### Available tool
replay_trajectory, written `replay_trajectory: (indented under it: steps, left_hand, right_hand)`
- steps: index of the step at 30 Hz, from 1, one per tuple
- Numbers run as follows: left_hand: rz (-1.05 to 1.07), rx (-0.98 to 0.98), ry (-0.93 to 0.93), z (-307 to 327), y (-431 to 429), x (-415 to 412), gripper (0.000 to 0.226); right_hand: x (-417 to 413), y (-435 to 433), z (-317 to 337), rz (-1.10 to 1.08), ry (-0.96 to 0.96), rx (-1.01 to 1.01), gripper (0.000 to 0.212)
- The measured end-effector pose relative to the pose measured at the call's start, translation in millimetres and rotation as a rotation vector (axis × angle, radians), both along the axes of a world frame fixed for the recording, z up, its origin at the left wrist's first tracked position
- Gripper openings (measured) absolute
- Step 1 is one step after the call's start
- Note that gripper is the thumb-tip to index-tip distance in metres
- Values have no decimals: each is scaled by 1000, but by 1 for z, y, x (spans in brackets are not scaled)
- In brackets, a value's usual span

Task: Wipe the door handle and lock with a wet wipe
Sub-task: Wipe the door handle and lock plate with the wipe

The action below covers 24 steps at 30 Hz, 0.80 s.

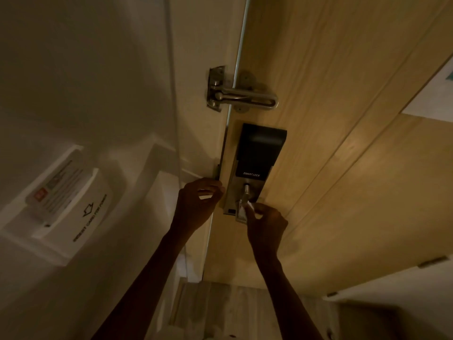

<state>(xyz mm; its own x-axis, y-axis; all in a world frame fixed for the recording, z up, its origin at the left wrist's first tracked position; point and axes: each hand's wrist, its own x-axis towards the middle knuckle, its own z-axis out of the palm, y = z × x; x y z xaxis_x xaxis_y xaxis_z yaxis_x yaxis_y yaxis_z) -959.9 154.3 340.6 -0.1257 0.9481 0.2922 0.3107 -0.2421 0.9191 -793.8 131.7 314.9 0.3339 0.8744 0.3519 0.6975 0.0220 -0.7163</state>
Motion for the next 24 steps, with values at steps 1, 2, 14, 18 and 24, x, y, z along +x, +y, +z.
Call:
replay_trajectory:
  steps: [1, 2, 14, 18, 24]
  left_hand:
    - [4, -10, -1, 1, 0, 0, 16]
    - [7, -18, -2, 1, 0, 0, 17]
    - [-12, -7, -7, 1, -2, 1, 19]
    - [1, -36, -43, 0, -1, 2, 18]
    - [30, -45, -55, -1, -1, 4, 19]
  right_hand:
    - [-1, 1, 3, -10, 16, 2, 19]
    - [-1, -1, 3, 20, 23, 19, 17]
    - [-11, -3, -17, 161, -287, 53, 22]
    - [15, -14, -19, 233, -454, 177, 24]
    - [44, -25, -15, 112, -312, 148, 21]
